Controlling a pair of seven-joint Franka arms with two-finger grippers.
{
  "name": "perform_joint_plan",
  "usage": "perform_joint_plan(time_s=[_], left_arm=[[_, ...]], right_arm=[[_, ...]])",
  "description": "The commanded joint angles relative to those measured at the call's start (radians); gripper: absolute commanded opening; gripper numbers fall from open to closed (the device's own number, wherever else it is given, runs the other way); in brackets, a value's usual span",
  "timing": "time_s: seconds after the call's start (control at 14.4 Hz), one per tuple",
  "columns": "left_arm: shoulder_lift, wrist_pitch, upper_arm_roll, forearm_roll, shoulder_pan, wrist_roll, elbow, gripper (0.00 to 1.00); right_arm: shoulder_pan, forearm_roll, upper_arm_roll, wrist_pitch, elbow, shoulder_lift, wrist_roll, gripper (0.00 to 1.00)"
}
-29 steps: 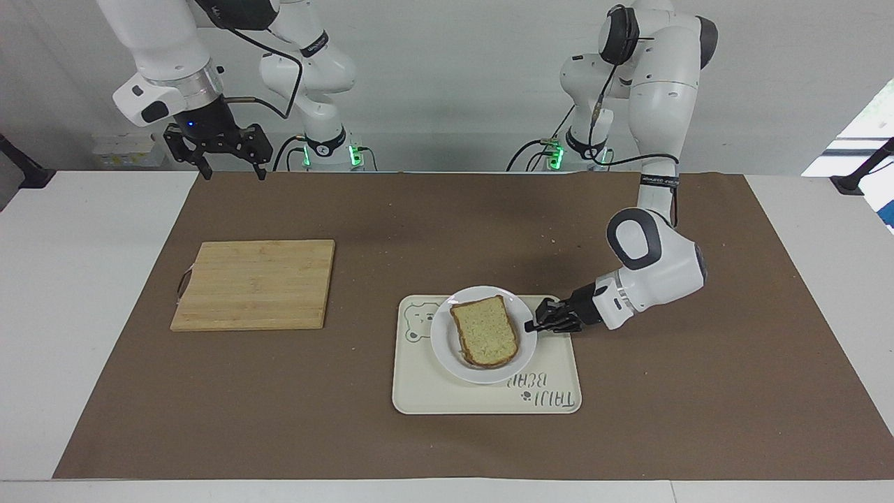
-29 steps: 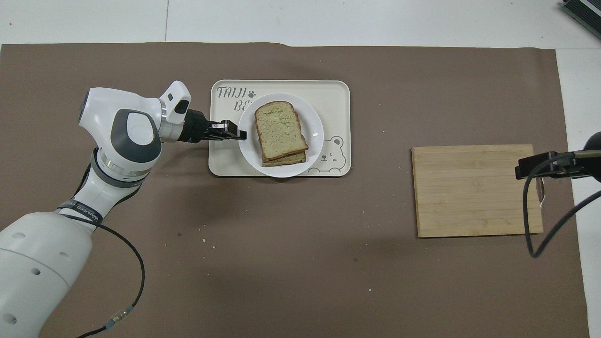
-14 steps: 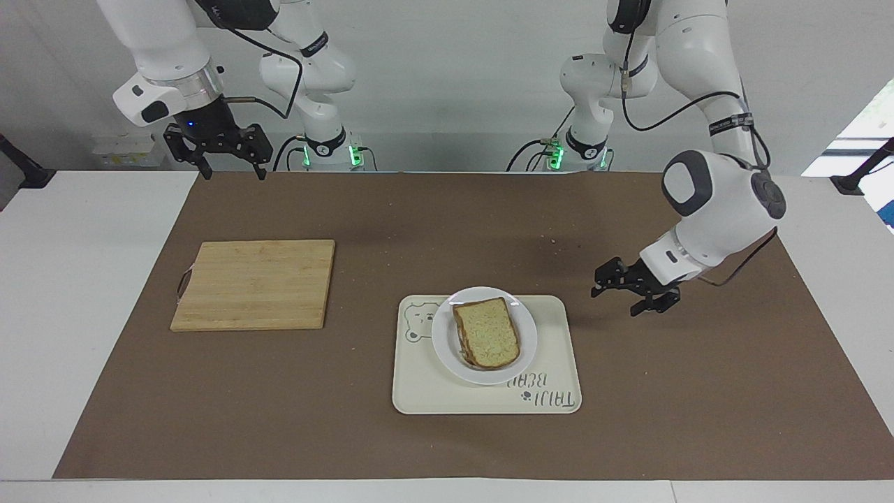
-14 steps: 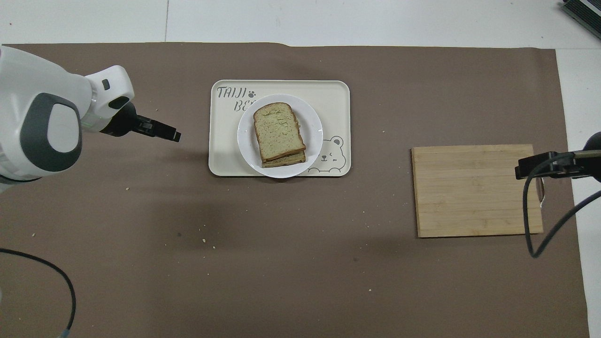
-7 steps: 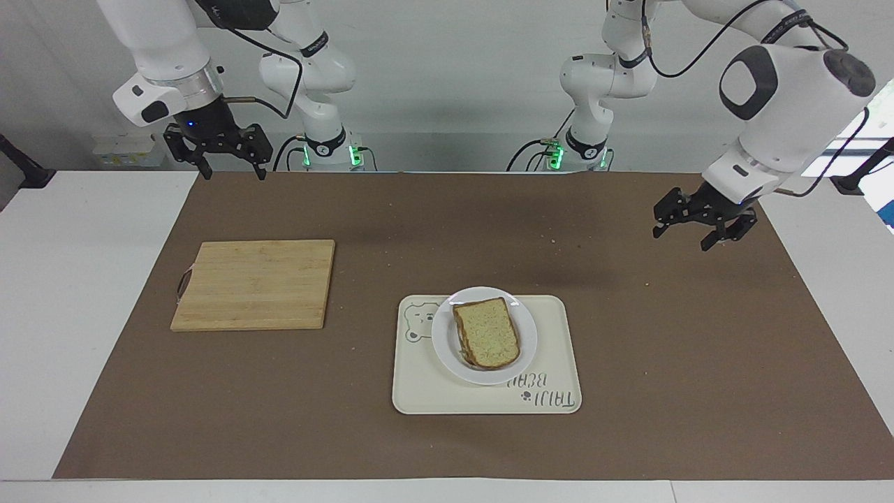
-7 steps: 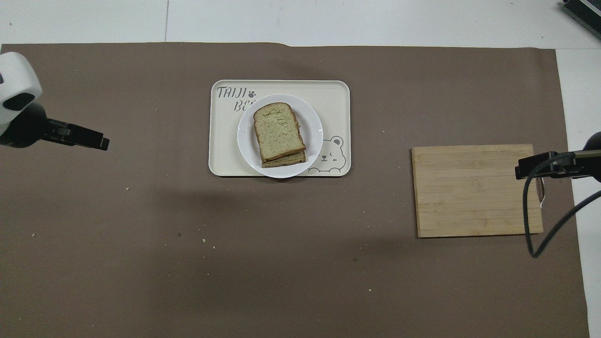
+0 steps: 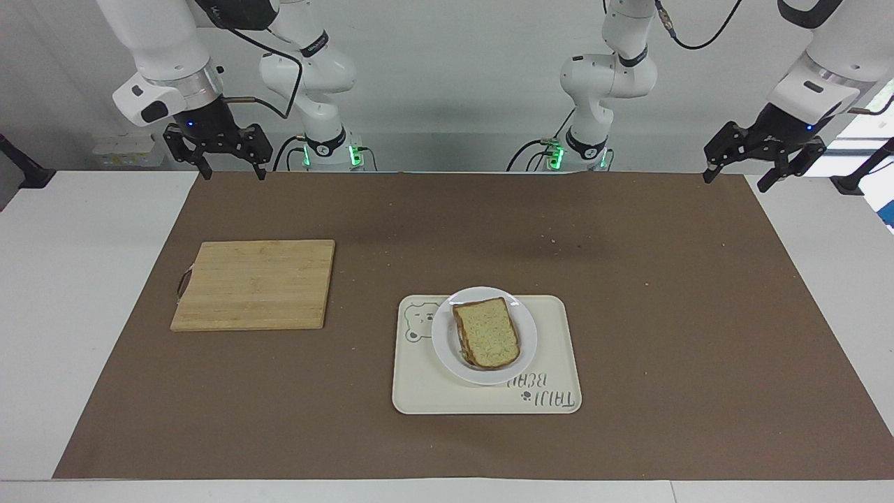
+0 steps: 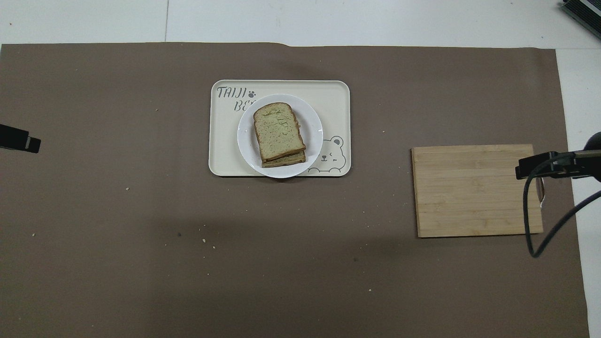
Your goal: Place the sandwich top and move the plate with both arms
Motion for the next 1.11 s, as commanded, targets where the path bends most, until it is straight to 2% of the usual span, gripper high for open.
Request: perform_joint_plan(time_s=[0.0,0.42,0.49,0.63,0.7,0.9,1.04], left_arm=[[0.028,-0.052,-0.004,0.054,-0.004,-0.017,0.113,1.0],[-0.023,-0.05,-0.016,0.111,-0.002,-0.014,0.058,1.0],[-0.063,-0.05,-0.018,0.109,-0.008,-0.008,-0.001,1.0],[-0.178,-0.009,-0.019,0.112,-0.016,-0.013,-0.185,1.0],[-0.199,0.023,-0.02,0.112,-0.016,-0.016,-0.219,1.0],[-0.186,0.077,-0.021,0.112,-0.015,-0.084,-0.21,1.0],[-0.167,0.043,-0.02,0.115,-0.01,-0.082,-0.174,1.0]], right_arm=[[-0.018,0.004,0.003,-0.003,-0.021,-0.022,-0.042,1.0],[-0.009,0.004,-0.007,-0.012,-0.018,-0.022,-0.044,1.0],[0.005,0.006,-0.022,-0.012,-0.018,-0.022,-0.042,1.0],[0.057,0.004,-0.075,-0.009,-0.02,-0.022,-0.039,1.0],[0.062,0.004,-0.086,-0.005,-0.021,-0.02,-0.039,1.0],[0.053,0.004,-0.086,0.0,-0.021,-0.022,-0.039,1.0],[0.054,0.004,-0.085,0.0,-0.02,-0.022,-0.036,1.0]])
